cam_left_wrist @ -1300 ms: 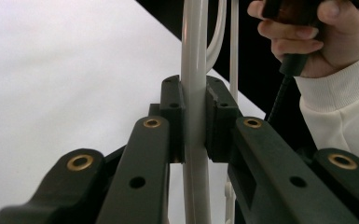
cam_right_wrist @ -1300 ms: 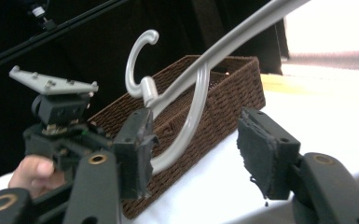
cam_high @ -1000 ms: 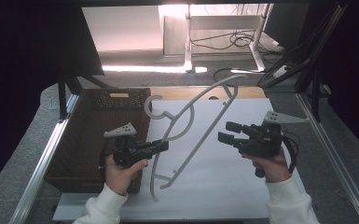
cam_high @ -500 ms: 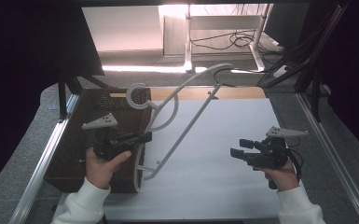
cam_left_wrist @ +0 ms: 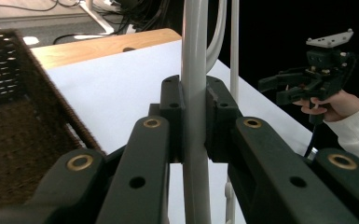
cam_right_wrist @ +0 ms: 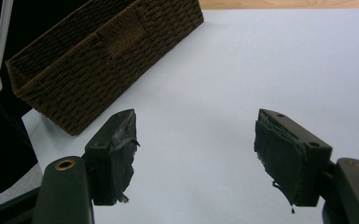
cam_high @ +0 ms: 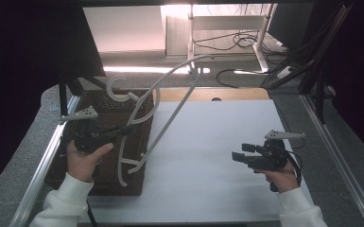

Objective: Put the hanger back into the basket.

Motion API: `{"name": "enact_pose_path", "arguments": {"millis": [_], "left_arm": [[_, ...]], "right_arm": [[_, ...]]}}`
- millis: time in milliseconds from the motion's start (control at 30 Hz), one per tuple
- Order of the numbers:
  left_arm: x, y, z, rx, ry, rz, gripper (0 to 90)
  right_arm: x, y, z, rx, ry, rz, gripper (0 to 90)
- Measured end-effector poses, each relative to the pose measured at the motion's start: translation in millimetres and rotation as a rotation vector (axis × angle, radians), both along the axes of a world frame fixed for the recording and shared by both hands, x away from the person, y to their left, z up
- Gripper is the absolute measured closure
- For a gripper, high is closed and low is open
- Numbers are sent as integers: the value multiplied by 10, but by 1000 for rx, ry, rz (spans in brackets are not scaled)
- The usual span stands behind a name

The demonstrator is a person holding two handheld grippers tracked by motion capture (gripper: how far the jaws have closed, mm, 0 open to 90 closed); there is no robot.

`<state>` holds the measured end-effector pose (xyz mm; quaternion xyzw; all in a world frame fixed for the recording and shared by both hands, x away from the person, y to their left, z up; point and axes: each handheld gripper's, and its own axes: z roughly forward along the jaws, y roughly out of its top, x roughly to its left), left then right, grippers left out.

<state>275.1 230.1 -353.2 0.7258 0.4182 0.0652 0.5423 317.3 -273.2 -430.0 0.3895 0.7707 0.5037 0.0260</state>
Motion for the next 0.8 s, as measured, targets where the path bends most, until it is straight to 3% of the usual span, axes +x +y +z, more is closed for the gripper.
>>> {"name": "enact_pose_path", "arguments": {"millis": [100,433,800], "left_arm": [[29,104,17,-3,0,7,804],[146,399,75,66,-19,66,804],[261,679,-12,110,-9,114,804]], "right_arm": [[5,1,-12,-5,-7,-2,286],[27,-3,-40,-20,-10,-12,273],[36,6,-65,-38,-9,-16,264]]}}
